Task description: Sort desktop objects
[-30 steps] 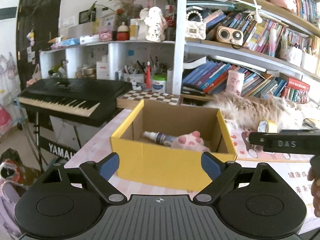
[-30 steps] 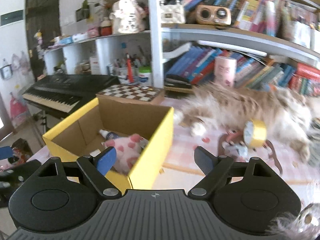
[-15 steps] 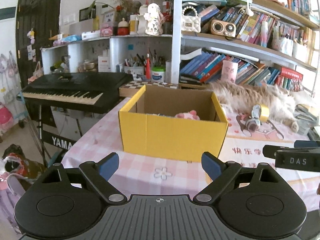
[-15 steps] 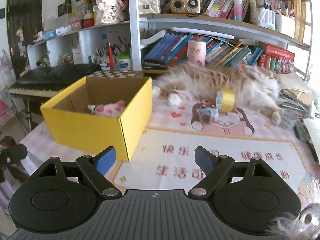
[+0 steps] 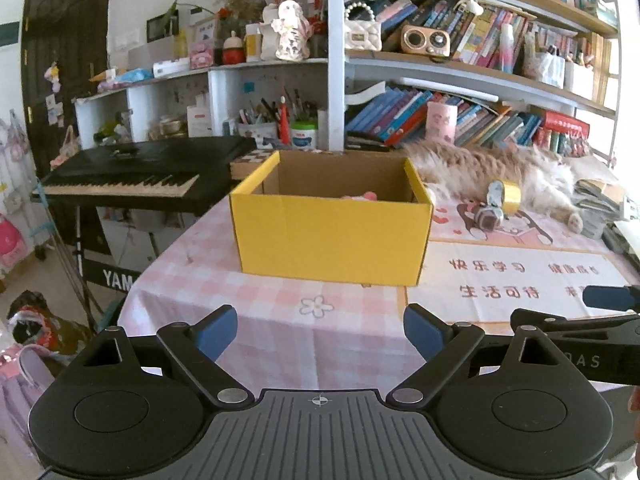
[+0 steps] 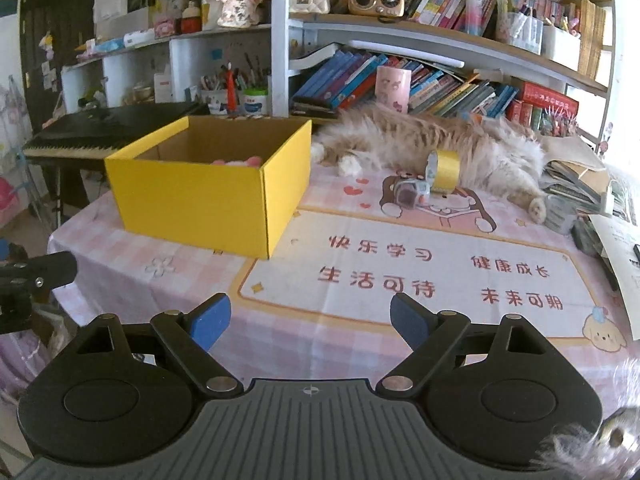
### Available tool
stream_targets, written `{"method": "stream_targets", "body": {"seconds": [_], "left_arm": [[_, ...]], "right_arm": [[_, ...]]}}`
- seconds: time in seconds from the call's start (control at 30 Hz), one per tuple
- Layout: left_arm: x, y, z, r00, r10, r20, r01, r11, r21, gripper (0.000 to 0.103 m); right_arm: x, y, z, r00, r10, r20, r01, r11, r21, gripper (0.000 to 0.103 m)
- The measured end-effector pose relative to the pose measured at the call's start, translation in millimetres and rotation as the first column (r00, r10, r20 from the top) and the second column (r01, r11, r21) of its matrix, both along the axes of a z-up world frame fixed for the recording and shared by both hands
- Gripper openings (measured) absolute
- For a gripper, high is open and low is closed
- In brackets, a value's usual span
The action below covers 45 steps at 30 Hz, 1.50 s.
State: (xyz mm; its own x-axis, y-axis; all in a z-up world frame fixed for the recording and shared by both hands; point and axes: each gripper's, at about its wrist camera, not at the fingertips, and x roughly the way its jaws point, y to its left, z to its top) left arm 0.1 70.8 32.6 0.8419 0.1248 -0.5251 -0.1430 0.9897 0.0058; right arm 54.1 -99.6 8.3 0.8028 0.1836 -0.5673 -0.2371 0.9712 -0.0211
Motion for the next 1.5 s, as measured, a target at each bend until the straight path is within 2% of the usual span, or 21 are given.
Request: {"method": "stream_targets", "body": {"seconds": [0.17,0.4,0.67,0.83,1.2,1.5], "left_arm": [[-1,-7,-4,0.999,-0.037,-0.014,0.037,0.999,-0.013,0.093],[6,-22,-9,0.993,-0.112,-0.028,0.112,0.993,-0.023,0.093],[14,-47,-12,0.97,-0.238,-0.042,0.238,0.971,-0.004,0.093],[23,-61,-14,0.957,-0.284,-0.058,0.285,0.959,-0.003,0.093],[45,-96,-19,0.925,-0.369,-0.088,0.37,0.929,-0.008,0.094],[67,-118,-22,0.913,-0.392,-0.117,0.395,0.919,0.007,0.094]], "right_arm": [[-9,0,0,1.0,0.006,0.006,-0.005,1.0,-0.029,0.087],[-15,-13,-4,0.999,-0.044,-0.016,0.043,0.998,-0.046,0.088],[-18,-37,-8,0.987,-0.152,-0.043,0.151,0.988,-0.037,0.089],[-18,-49,-11,0.979,-0.197,-0.055,0.195,0.98,-0.036,0.089],[-11,-83,-15,0.956,-0.282,-0.085,0.279,0.959,-0.044,0.089],[9,-105,-22,0.946,-0.303,-0.118,0.301,0.953,-0.034,0.089]]}}
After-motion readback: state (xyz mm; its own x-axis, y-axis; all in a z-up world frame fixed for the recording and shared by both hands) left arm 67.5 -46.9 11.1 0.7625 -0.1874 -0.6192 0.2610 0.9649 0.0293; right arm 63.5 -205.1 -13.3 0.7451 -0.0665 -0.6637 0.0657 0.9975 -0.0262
